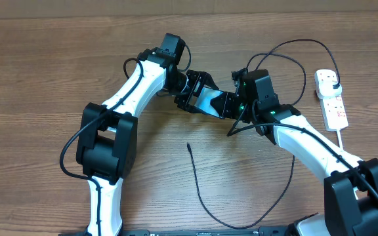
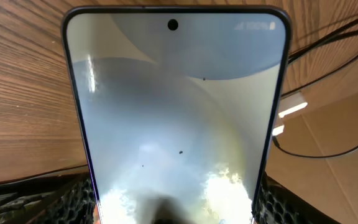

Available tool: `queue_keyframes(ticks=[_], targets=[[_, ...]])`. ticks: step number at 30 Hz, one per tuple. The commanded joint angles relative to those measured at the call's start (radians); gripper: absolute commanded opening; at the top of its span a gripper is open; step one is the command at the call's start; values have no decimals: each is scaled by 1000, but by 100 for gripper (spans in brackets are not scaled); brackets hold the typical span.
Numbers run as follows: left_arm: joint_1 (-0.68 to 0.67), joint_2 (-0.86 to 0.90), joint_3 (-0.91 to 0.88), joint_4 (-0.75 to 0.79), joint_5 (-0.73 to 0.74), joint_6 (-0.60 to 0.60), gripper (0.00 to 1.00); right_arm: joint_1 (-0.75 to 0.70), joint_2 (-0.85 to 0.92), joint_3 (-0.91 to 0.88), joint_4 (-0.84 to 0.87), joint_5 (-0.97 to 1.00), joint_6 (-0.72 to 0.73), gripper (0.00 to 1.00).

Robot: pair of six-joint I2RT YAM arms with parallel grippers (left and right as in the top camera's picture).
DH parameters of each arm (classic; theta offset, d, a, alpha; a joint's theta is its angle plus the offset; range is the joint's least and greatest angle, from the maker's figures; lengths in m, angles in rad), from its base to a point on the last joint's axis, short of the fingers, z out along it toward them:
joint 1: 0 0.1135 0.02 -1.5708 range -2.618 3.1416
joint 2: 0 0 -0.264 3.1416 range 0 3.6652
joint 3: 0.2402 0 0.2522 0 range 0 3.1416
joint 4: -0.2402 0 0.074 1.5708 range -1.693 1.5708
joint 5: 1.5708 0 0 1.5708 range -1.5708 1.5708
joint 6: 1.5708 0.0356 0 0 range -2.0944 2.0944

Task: Plug charger to phone and switch on socket
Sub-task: 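Open the left gripper and release the phone to the right gripper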

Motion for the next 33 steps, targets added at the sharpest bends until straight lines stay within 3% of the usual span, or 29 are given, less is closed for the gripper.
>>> queue_keyframes(ticks=[1, 9, 10, 14, 15, 16, 28, 33], targets=[[-10, 3, 29, 8, 37, -2, 4, 6, 2, 19, 12, -37, -5, 12], [-10, 3, 29, 8, 37, -2, 4, 6, 2, 19, 12, -37, -5, 4], [-10, 3, 29, 8, 36, -2, 8, 6, 2, 19, 12, -37, -5, 4], [-8, 3, 29, 9, 16, 4, 85, 6, 2, 19, 12, -37, -5, 4], [-8, 3, 29, 8, 11, 6, 96, 6, 2, 19, 13, -37, -5, 4], [-7, 3, 29, 8, 10, 6, 100, 6, 2, 19, 13, -37, -5, 4], [42, 2, 29, 9, 66, 90, 100, 2, 2, 19, 18, 31, -4, 4], [95, -20, 29, 8, 73, 173, 100, -36, 2, 19, 31, 38, 121, 4]])
